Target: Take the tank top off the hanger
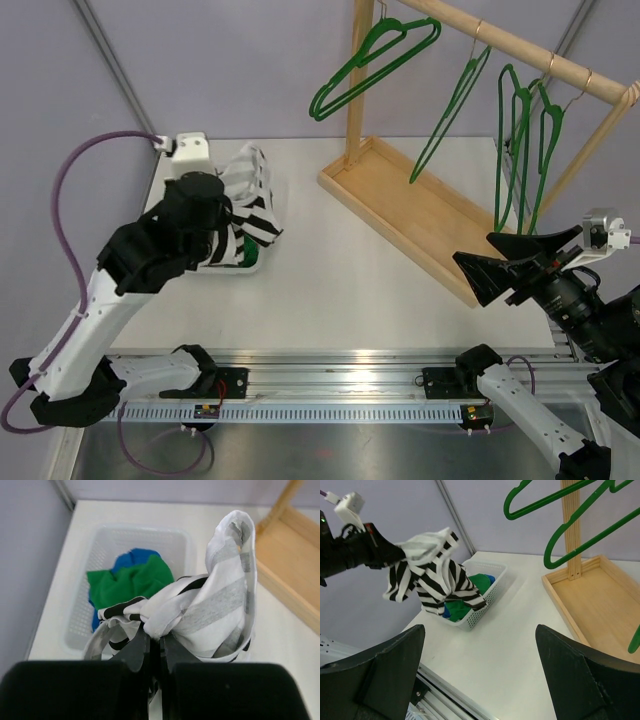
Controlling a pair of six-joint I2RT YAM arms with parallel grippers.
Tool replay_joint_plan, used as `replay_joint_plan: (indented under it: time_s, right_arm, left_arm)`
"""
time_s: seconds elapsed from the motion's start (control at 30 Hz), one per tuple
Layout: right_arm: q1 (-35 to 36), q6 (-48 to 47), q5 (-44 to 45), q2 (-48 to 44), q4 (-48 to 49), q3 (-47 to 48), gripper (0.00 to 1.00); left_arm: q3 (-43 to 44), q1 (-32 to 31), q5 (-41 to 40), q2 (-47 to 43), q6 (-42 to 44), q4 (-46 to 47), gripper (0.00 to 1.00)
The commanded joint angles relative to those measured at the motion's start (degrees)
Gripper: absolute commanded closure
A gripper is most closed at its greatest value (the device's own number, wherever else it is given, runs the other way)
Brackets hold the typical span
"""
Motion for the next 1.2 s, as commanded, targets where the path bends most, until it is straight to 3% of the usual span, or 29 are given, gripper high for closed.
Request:
replay_joint_plan:
  time_s: [0.0,0.13,0.17,0.27,0.63,0.83,1.1,1.17]
  right_arm:
    - [0.3,-1.2,0.4,1.2,1.6,0.7,0.0]
    - [0.3,-1.0,0.1,1.8,2.1,0.4,0.01]
    - [0.2,-0.9,0.0,1.7,2.2,0.2,0.01]
    - [0.3,-0.5,-0.3,1.2,3.1,-0.6,0.0]
    - [0.2,0.4,-2.1,2.5,5.7,-3.3,0.0]
    - [0.2,1.9,-4.7,2.9,8.8,-6.8,0.01]
    - [0.2,2.3,-7.6,4.2,10.9,-9.9,0.01]
    - [0.2,2.7,-8.2,4.5,11.6,-10.9,0.0]
  left_arm:
    - [7.5,6.7,-0.4,-0.7,7.5,1.8,1.0]
    - [13.8,15.5,1.5,2.2,10.8,1.5,1.0]
    - [14.2,19.9,3.3,2.8,10.9,1.3,1.0]
    - [13.1,25.0,13.3,4.6,10.1,1.3,1.0]
    - [10.6,35.2,32.0,14.0,8.1,4.8,1.0]
    - [14.2,46.1,36.3,32.0,1.3,4.5,1.0]
    - [13.9,47.1,45.8,59.3,1.3,4.3,1.0]
    - [15.2,47.1,47.1,61.5,1.3,3.4,1.0]
